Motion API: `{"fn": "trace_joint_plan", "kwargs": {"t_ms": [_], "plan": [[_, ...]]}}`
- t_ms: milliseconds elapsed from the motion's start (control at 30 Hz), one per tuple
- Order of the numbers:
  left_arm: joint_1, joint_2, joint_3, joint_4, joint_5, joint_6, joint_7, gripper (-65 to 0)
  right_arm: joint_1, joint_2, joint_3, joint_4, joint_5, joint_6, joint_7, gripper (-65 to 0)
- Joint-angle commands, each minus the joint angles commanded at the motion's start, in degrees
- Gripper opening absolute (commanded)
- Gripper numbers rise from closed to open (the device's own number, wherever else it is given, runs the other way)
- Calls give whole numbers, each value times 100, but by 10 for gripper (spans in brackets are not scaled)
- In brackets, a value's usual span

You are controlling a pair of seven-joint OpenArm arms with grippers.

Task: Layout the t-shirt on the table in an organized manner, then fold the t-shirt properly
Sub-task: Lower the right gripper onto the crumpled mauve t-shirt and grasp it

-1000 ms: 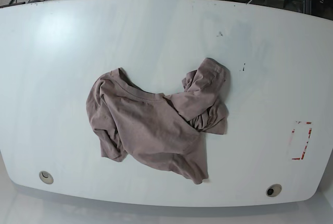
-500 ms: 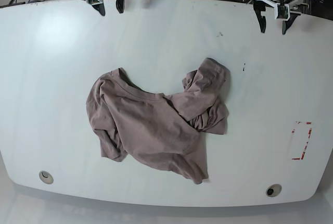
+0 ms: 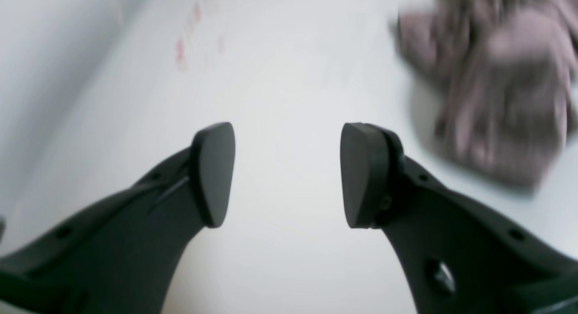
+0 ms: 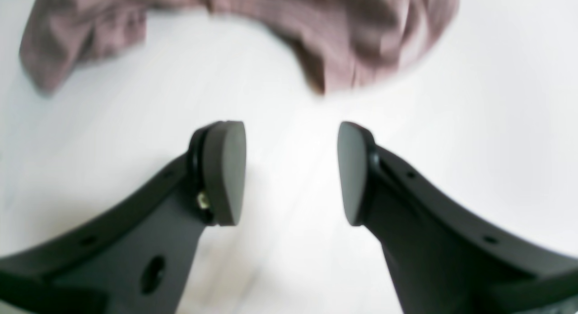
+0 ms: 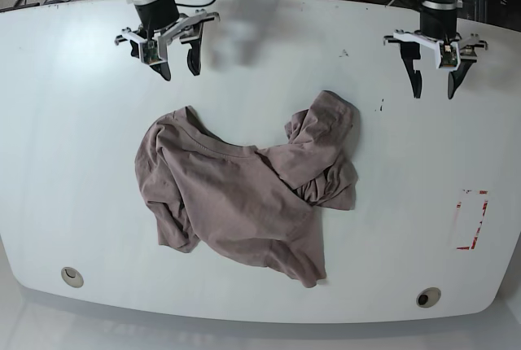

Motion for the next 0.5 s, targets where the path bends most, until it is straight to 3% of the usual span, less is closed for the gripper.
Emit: {"fn": "trace_joint_plan", "kwargs": {"t_ms": [200,500], "plan": [[-563,-9,237,0,9,0,457,-304,642,316,-105,-9,9,79,-448,-338],[-949,18,369,0,18,0,466,-304,1547,624,-738,-35,9,44,-1178,-338]]}}
